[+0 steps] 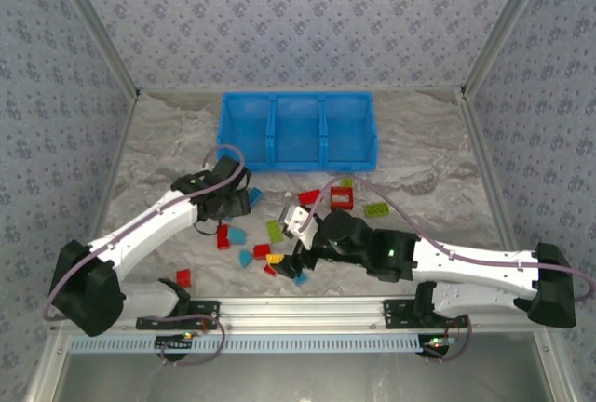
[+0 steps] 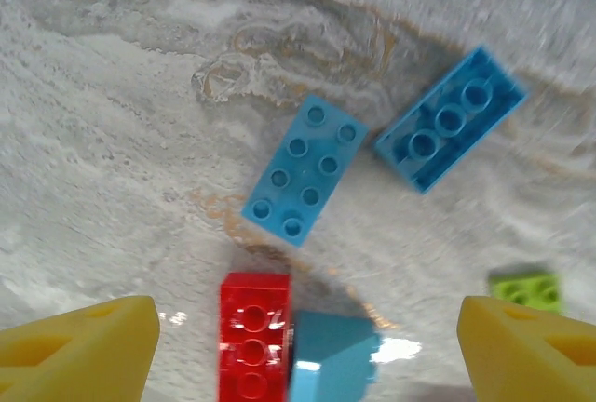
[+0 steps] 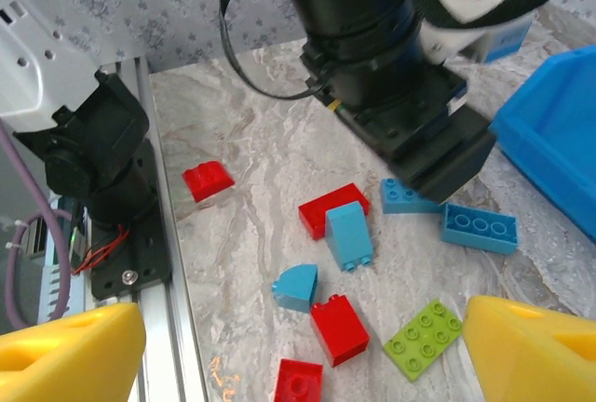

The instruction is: Sort the legos into containers by color

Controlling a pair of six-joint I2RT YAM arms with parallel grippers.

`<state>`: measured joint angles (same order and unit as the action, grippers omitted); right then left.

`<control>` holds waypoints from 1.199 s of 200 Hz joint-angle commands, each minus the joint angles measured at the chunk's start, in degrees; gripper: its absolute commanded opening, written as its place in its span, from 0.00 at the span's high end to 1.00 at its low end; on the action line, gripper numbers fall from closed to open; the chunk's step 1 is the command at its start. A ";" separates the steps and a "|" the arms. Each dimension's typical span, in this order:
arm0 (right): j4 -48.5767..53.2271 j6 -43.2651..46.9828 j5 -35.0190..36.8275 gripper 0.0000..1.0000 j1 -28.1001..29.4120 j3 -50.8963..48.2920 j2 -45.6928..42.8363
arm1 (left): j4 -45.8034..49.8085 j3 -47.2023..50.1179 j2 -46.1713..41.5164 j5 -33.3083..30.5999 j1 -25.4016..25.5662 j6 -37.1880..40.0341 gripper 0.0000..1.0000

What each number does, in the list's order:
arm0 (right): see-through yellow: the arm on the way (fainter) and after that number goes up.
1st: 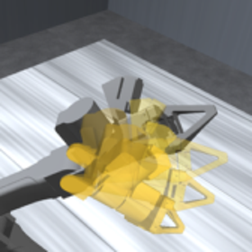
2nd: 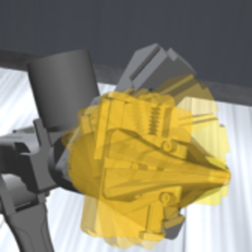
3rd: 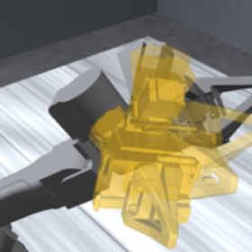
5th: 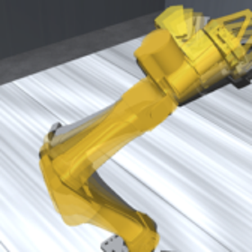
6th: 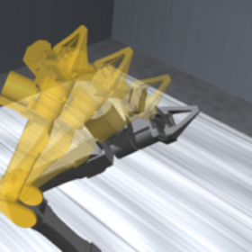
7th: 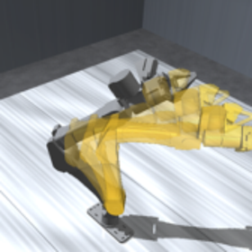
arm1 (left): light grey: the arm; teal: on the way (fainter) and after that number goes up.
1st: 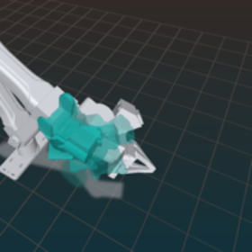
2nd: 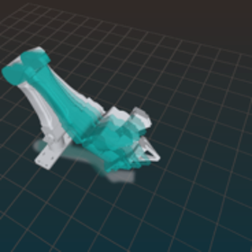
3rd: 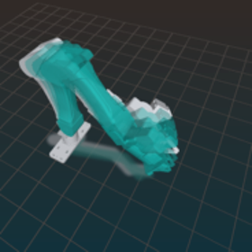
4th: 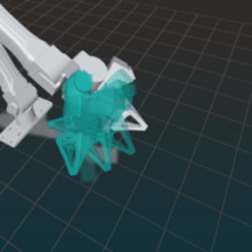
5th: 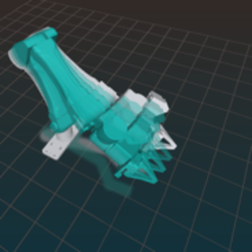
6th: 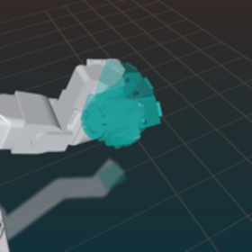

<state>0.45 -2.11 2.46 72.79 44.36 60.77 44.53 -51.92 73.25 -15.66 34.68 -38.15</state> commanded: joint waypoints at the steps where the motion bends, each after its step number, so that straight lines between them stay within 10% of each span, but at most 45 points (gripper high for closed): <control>1: -2.79 -1.54 -1.52 0.09 -1.15 -0.99 -0.83 | 1.00 -0.51 2.79 0.17 -1.10 13.96 0.16; 105: -8.66 -5.60 3.94 0.09 -2.57 -6.06 -2.26 | -5.33 -3.15 17.32 6.02 -6.63 20.28 0.27; 177: -9.50 -6.43 4.66 0.09 -3.07 -6.32 -1.69 | -5.31 -4.99 22.96 5.44 -7.25 17.43 0.56; 240: -10.14 -5.54 8.86 0.08 -3.72 -6.40 -2.99 | 0.84 -10.51 11.28 0.60 -4.91 14.12 0.71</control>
<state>-7.70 -7.97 7.22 69.63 38.22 59.11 41.30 -56.38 92.03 -13.34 28.69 -22.22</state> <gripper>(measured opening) 0.914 0.298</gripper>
